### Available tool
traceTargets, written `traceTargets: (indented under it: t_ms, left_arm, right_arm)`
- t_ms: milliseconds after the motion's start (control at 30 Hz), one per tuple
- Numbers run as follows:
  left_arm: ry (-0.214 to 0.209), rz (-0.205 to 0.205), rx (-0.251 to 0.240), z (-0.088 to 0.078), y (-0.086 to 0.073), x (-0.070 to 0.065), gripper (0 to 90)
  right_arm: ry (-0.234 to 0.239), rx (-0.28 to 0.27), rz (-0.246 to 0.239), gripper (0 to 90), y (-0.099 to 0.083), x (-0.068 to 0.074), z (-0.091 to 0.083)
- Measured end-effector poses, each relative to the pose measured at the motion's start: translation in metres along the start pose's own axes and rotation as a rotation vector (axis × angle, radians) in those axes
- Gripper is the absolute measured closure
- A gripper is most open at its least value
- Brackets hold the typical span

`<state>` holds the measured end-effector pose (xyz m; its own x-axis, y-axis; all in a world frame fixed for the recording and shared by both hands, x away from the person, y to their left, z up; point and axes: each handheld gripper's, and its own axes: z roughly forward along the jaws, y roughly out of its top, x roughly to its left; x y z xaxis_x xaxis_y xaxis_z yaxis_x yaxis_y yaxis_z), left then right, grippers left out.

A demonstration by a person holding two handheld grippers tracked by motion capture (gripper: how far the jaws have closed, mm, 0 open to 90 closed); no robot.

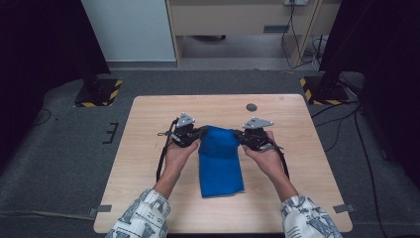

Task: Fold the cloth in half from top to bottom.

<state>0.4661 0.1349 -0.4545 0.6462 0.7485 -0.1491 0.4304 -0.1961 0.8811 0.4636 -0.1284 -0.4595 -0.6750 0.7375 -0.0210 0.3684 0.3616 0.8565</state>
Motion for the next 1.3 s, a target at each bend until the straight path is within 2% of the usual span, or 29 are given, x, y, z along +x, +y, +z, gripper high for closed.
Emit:
traceTargets:
  t_ms: [300, 800, 1100, 1300]
  left_arm:
    - [-0.008, 0.016, 0.005, -0.007, -0.005, -0.006, 87.0]
    - [-0.024, 0.005, 0.003, -0.007, -0.012, -0.011, 87.0]
    - [-0.034, 0.021, 0.004, -0.018, -0.019, -0.019, 86.9]
    - [-0.046, 0.030, 0.005, -0.023, -0.028, -0.024, 86.7]
  right_arm:
    - [0.015, -0.003, 0.003, 86.9, -0.006, 0.007, -0.007]
    - [0.029, 0.002, 0.006, 86.9, -0.012, 0.007, -0.011]
    - [0.052, -0.003, -0.006, 86.7, -0.018, 0.014, -0.022]
    - [0.058, 0.000, -0.015, 86.6, -0.022, 0.018, -0.027]
